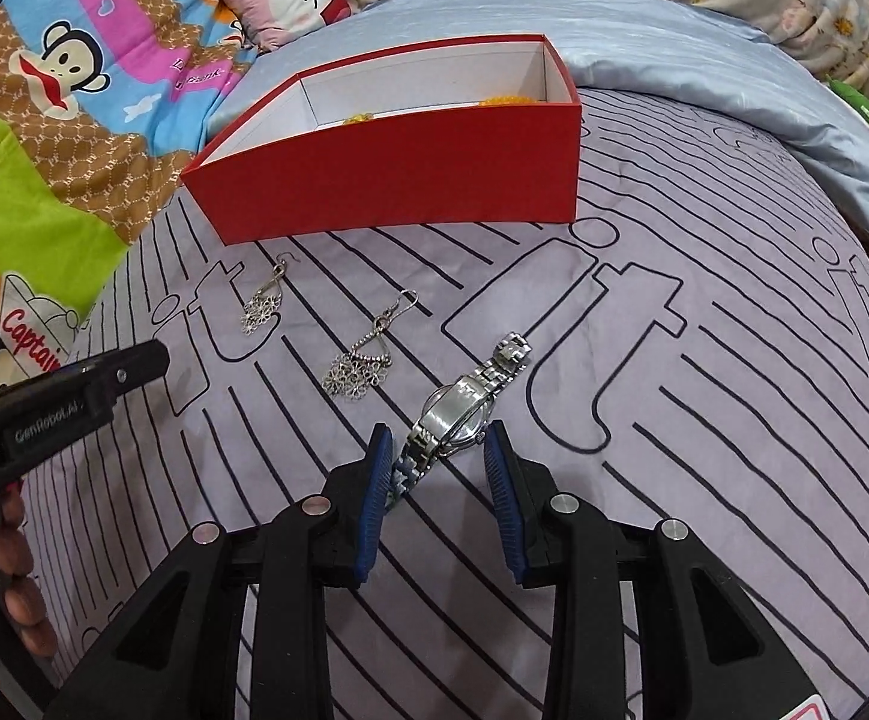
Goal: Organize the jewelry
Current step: 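Move the right tool to the silver watch and grasp its band, then lift the silver watch with the right tool and carry it over the box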
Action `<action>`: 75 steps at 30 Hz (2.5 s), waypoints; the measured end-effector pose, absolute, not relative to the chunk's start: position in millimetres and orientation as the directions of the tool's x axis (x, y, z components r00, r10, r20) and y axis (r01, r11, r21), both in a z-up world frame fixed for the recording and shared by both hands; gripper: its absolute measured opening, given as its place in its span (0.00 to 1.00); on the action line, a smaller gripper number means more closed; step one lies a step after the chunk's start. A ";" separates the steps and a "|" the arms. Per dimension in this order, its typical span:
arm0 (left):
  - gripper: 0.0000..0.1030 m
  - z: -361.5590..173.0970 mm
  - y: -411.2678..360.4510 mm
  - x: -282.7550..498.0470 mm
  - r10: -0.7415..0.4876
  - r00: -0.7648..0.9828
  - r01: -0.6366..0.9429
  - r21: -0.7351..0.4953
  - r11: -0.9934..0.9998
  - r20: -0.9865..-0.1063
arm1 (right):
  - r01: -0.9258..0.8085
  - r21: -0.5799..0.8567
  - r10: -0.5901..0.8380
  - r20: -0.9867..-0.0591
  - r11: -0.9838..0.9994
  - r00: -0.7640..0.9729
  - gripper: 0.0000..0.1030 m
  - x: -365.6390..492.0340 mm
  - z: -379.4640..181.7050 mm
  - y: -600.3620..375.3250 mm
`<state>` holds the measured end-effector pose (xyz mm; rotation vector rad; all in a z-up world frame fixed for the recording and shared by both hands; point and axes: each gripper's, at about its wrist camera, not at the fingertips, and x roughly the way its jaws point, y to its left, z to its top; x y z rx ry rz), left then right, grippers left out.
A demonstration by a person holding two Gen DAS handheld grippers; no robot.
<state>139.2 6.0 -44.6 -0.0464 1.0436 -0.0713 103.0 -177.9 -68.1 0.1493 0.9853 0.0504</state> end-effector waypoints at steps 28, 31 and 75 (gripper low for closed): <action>0.43 -50.7 0.5 142.7 -0.096 0.496 0.020 -0.099 0.995 -0.863 | 0.032 0.164 0.118 -0.817 0.986 0.564 0.24 85.3 -62.6 -200.2; 0.43 -49.0 3.8 140.3 -0.094 0.498 0.017 -0.099 0.995 -0.862 | 0.024 0.169 0.125 -0.812 0.985 0.569 0.24 82.7 -59.3 -198.5; 0.50 -55.4 65.5 90.4 -0.070 0.478 -0.007 -0.084 0.996 -0.876 | -0.011 0.207 0.172 -0.780 0.978 0.602 0.24 56.6 -28.2 -201.7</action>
